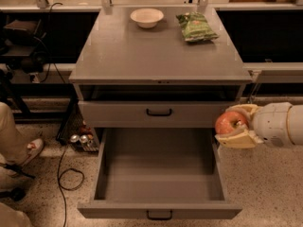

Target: Pick apple from middle drawer and place on counter

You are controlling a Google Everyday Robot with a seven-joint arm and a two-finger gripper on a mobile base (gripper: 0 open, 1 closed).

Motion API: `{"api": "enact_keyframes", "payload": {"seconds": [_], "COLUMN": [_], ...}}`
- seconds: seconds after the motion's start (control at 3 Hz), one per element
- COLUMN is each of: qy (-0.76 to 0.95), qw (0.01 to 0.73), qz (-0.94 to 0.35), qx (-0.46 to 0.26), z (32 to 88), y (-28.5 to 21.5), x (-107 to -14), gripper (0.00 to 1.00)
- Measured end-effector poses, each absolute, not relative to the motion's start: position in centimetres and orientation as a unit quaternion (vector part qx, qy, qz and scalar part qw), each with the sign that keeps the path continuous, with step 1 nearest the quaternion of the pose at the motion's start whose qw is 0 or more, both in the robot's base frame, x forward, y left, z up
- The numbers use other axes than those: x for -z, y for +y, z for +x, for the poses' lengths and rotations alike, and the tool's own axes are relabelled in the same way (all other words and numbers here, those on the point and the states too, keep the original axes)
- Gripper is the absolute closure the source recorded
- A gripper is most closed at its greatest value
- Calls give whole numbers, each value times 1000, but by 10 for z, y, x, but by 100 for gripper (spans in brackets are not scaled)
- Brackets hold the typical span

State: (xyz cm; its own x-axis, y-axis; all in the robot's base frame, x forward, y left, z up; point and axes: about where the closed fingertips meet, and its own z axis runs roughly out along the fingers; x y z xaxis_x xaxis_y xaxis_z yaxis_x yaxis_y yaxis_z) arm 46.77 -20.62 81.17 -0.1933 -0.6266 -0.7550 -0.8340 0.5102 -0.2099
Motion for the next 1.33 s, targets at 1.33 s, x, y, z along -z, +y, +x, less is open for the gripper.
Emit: {"api": "enact_keyframes", "payload": {"seconds": [1.33], "qy": [779], "qw": [374], "qz": [-489], "qx": [-121], "z": [624], "y": [-183], "x": [-898], "gripper": [100]}}
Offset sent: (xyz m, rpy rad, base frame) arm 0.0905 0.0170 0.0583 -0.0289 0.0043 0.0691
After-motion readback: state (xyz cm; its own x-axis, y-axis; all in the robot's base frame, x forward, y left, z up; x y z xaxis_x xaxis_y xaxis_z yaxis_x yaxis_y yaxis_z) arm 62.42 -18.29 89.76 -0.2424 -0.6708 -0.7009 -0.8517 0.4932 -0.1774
